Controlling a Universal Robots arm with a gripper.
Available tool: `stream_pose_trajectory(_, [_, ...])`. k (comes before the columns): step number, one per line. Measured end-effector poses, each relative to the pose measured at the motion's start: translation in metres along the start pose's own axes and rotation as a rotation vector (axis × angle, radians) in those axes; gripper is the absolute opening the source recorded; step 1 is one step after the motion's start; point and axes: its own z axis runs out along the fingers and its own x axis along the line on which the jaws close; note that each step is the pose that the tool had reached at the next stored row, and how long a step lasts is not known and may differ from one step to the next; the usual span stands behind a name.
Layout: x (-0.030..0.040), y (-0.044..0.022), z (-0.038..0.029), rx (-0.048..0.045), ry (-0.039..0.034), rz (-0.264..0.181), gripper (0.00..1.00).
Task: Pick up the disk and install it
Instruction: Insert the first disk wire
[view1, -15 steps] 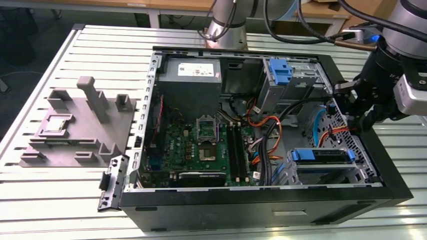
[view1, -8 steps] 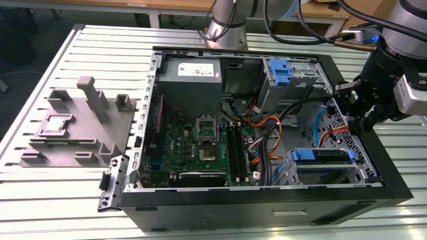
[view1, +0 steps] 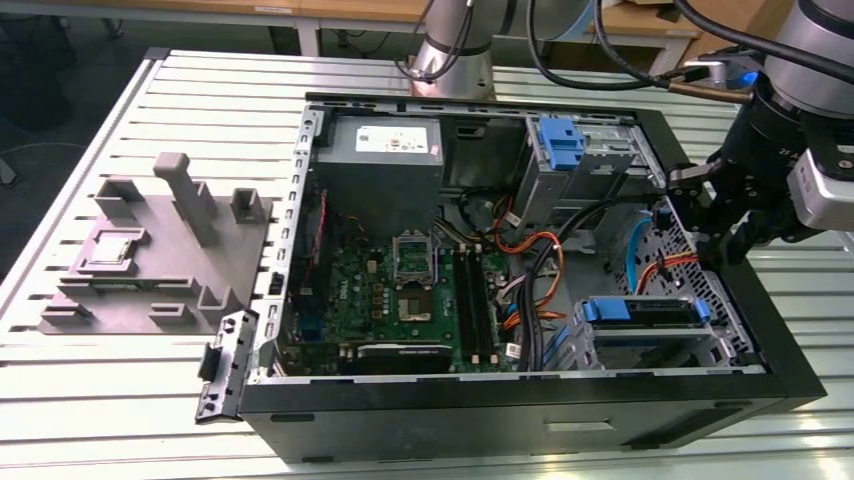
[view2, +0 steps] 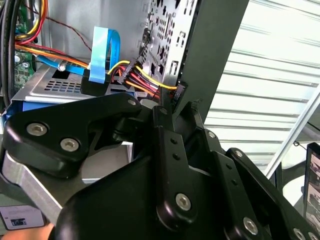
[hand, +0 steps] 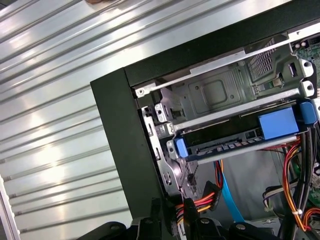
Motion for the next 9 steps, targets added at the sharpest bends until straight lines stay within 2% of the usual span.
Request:
stream_pose_trajectory(4, [0.0000, 0.0000, 0.0000, -0.0091, 0.0033, -0.002, 0.31])
stream_pose_trajectory(9, [0.0000, 0.0000, 0.0000, -0.0093, 0.0034, -0.002, 0.31])
